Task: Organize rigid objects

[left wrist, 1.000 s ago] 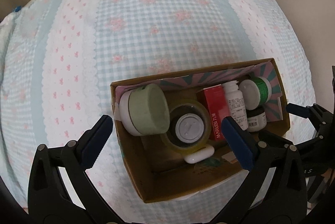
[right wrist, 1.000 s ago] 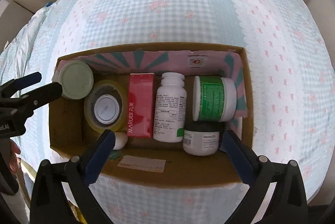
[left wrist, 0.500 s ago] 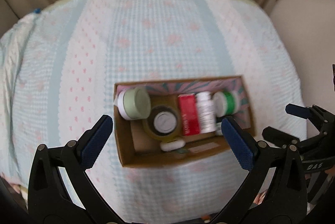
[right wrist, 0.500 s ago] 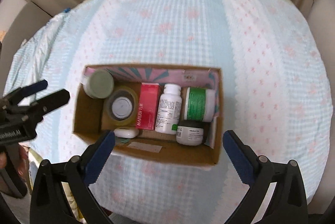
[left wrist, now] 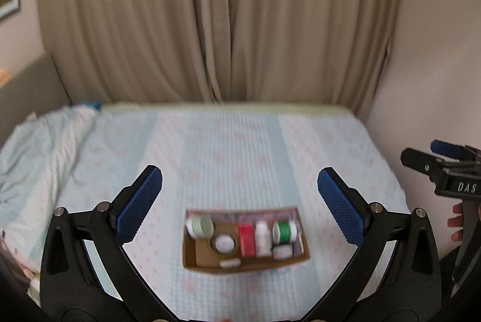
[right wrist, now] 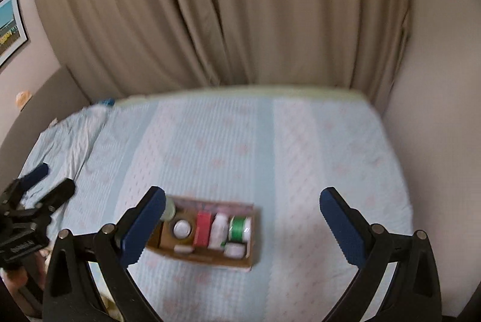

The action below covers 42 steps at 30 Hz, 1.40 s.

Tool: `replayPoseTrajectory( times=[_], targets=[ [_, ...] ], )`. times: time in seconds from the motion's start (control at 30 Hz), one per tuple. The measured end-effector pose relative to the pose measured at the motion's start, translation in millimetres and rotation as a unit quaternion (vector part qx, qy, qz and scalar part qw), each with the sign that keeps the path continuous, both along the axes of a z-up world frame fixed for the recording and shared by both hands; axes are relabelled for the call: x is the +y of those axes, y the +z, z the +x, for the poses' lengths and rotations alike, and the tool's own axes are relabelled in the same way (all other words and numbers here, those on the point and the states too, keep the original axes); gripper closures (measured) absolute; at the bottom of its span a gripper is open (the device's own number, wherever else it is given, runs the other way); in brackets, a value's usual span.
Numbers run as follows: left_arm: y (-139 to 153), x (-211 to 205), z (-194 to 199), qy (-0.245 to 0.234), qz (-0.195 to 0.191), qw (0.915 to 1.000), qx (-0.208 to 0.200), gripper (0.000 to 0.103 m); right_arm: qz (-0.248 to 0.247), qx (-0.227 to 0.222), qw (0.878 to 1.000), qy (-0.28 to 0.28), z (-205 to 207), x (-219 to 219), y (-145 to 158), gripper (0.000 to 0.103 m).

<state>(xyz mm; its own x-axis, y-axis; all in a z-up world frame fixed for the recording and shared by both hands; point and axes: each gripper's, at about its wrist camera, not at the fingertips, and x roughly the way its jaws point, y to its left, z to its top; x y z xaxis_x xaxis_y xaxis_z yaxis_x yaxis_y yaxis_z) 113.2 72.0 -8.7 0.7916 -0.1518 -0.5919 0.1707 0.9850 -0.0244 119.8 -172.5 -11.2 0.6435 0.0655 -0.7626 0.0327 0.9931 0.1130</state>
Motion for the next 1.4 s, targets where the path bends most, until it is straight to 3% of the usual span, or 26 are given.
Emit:
replayPoseTrajectory(
  times=[0.17, 0.43, 1.4],
  targets=[
    [31, -10, -25, 0.006, 0.005, 0.9984, -0.057, 0.000, -0.012, -0.055, 0.998, -0.021, -27, -8, 37, 0.001],
    [31, -17, -46, 0.006, 0.011, 0.9977, -0.067, 0.000, -0.051, -0.109, 0.992, -0.039, -57, -6, 53, 0.001],
    [31, -17, -49, 0.004, 0.009, 0.9975, -0.070, 0.000, -0.045, -0.116, 0.991, -0.041, -59, -11, 56, 0.001]
  ],
)
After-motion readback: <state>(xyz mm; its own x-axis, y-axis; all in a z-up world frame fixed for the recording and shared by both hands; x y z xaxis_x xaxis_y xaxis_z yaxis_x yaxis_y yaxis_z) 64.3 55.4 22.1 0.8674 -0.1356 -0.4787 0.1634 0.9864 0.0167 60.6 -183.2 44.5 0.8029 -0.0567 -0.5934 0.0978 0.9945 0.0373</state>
